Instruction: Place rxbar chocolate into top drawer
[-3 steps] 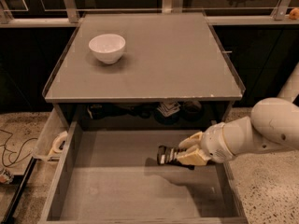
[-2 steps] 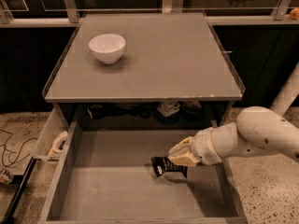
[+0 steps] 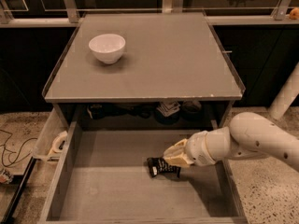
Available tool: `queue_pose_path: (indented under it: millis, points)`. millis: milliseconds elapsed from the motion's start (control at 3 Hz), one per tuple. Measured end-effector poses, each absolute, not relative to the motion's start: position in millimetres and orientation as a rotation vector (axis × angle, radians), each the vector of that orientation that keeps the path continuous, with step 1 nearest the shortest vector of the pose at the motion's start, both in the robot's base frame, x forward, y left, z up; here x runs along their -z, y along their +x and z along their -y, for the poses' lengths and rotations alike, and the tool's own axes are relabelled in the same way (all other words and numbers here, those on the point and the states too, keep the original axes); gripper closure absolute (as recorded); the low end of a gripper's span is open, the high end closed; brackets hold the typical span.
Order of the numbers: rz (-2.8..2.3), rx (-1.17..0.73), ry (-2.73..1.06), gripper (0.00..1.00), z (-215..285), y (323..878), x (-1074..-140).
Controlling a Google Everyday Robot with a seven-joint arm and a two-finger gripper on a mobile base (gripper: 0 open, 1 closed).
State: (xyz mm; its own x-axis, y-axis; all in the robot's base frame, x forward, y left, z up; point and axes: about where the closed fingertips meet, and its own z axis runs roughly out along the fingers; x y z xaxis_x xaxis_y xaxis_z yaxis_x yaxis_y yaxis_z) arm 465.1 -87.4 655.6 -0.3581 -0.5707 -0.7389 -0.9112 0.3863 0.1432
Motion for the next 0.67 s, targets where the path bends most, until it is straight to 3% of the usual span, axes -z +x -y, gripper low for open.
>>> queue_pose_path:
  millis: [333,667]
  points:
    - [-2.03,-0.853,-1.172,1.0,65,479,-612]
    - [-2.028,-0.894,-1.121,0.81,55,486,-593]
